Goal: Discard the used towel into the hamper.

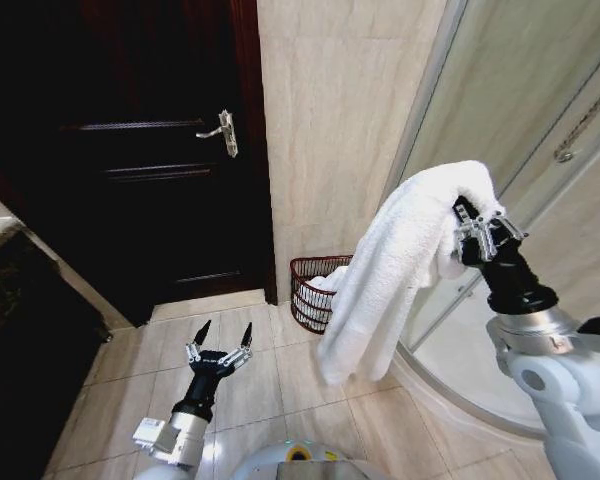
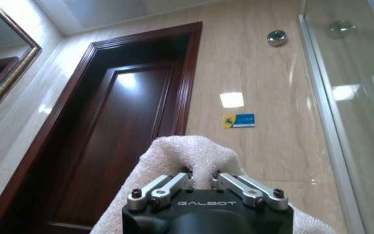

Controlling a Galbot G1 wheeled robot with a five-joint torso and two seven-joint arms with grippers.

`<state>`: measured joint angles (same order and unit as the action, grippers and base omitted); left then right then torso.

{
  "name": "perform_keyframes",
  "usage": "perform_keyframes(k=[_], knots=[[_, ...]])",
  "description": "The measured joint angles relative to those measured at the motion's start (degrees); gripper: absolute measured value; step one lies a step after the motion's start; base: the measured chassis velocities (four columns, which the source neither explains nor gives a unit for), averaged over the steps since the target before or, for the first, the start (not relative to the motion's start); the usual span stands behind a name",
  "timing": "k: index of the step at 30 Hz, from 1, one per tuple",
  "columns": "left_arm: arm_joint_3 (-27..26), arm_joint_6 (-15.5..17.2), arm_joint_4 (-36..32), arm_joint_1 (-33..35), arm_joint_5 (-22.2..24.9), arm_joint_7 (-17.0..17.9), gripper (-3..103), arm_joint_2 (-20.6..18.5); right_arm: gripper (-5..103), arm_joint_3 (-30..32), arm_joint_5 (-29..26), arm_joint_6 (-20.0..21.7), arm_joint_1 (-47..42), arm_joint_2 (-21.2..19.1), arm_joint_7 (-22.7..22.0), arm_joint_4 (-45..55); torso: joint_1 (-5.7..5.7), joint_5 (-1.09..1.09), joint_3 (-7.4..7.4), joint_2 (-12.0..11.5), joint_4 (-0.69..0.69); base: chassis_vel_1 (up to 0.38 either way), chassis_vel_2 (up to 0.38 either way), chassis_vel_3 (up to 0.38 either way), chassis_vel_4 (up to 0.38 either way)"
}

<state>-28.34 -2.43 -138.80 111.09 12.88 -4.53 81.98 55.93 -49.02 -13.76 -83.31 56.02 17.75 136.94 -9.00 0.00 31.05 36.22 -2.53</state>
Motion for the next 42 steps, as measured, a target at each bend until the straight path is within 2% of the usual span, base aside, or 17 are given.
perform_keyframes(k=[17,42], knots=[[0.0,0.0,0.0,0.0,0.0,0.0,100,0.0,8,-0.6,2.0,-0.9,-1.4,1.6,1.4,0.1,-1.63,0.0,2.22,3.8,0.01,0.0,0.0,0.0,0.0],[0.0,0.0,0.0,0.0,0.0,0.0,100,0.0,8,-0.2,1.8,-1.0,-1.7,1.8,1.5,0.6,-4.42,0.0,5.66,10.1,0.0,0.0,0.0,0.0,0.0]])
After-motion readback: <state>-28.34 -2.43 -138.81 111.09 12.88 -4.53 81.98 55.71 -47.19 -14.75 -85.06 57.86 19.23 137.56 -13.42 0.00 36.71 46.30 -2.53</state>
